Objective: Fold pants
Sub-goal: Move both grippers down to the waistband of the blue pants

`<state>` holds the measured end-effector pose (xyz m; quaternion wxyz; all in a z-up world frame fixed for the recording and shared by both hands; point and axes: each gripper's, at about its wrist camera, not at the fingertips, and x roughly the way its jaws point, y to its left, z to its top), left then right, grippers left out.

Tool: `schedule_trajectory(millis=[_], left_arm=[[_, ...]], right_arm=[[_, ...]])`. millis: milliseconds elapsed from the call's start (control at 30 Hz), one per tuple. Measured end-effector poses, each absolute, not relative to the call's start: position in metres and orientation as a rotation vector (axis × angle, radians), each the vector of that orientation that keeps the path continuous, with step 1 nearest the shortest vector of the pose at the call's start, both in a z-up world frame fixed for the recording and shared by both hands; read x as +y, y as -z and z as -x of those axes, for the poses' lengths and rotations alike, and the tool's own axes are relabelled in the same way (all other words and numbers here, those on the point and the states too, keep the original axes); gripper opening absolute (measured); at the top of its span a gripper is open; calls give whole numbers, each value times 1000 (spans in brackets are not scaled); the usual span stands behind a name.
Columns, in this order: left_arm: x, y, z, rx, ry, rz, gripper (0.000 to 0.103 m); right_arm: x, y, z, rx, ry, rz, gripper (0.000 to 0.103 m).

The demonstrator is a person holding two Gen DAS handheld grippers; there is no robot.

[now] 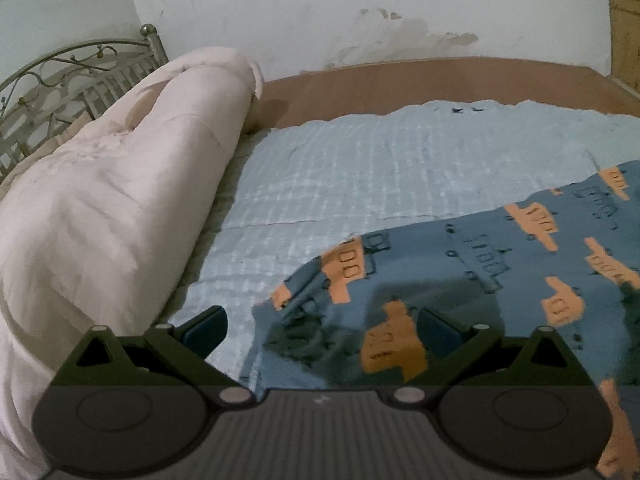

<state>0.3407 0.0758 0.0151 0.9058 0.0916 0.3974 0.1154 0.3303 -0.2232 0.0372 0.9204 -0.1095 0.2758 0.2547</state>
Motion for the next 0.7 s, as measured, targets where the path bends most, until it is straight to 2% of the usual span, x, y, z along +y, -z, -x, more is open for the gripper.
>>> schedule_trajectory(millis=[433,700], left_arm=[[94,6,-392,839,-214,-273,102],[106,17,-414,813,-96,-288,102]], right_arm=[[-208,-8,-426,701,-689,235,102],[-202,10,-473,693,-705,340,102]])
